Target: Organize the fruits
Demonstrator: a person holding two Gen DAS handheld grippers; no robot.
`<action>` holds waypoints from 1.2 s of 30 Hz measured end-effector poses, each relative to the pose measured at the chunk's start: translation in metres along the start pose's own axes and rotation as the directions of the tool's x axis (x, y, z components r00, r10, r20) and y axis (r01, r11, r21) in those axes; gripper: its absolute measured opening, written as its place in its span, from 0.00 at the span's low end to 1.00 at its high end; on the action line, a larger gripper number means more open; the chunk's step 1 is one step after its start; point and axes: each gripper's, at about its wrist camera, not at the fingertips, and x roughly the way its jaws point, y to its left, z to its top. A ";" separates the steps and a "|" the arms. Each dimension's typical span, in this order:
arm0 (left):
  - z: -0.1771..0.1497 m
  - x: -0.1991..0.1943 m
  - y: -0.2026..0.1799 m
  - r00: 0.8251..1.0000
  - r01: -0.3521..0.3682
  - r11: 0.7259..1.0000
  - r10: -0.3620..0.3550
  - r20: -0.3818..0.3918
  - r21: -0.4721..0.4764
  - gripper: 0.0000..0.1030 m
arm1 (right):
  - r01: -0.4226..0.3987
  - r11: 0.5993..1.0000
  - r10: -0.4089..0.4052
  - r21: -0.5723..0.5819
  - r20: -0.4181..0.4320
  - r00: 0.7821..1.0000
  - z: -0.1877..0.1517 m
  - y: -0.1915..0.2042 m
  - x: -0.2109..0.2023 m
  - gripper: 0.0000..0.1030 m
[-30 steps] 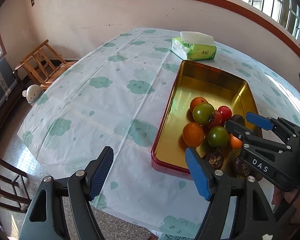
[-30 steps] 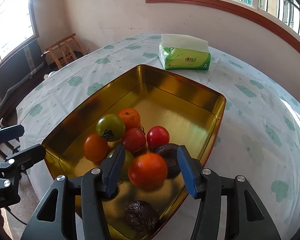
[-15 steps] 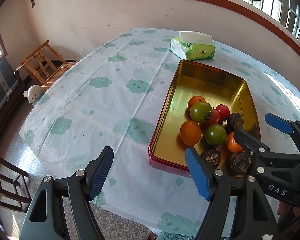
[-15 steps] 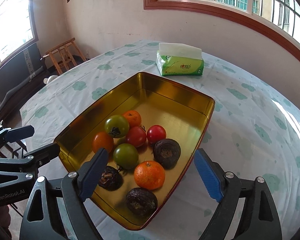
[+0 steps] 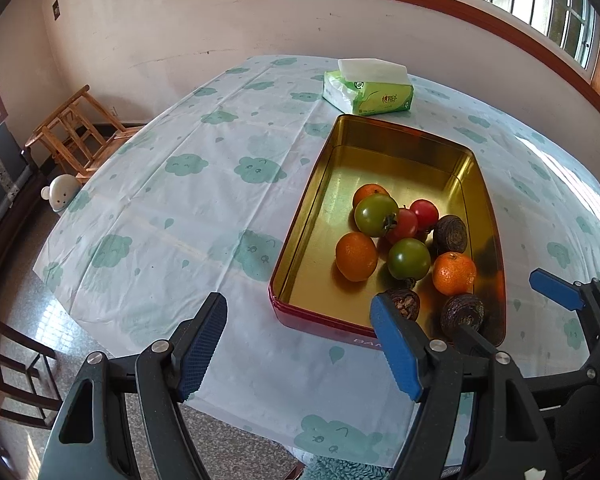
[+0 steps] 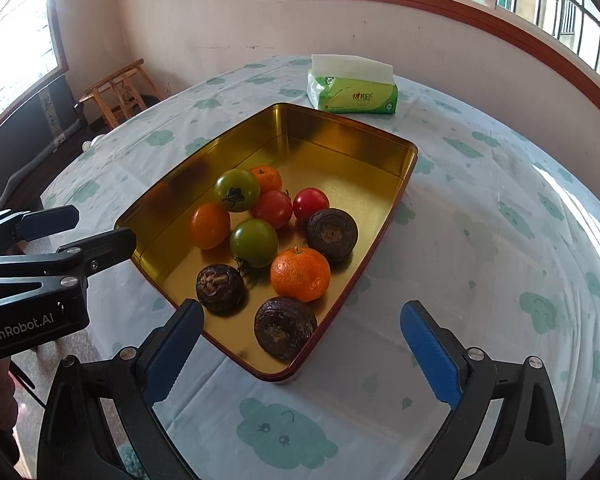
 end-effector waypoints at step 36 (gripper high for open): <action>-0.001 -0.009 -0.010 0.999 0.034 0.999 -0.034 0.008 0.008 0.70 | -0.025 1.000 0.025 -0.005 -0.012 1.000 -0.006 0.007 -0.002 0.96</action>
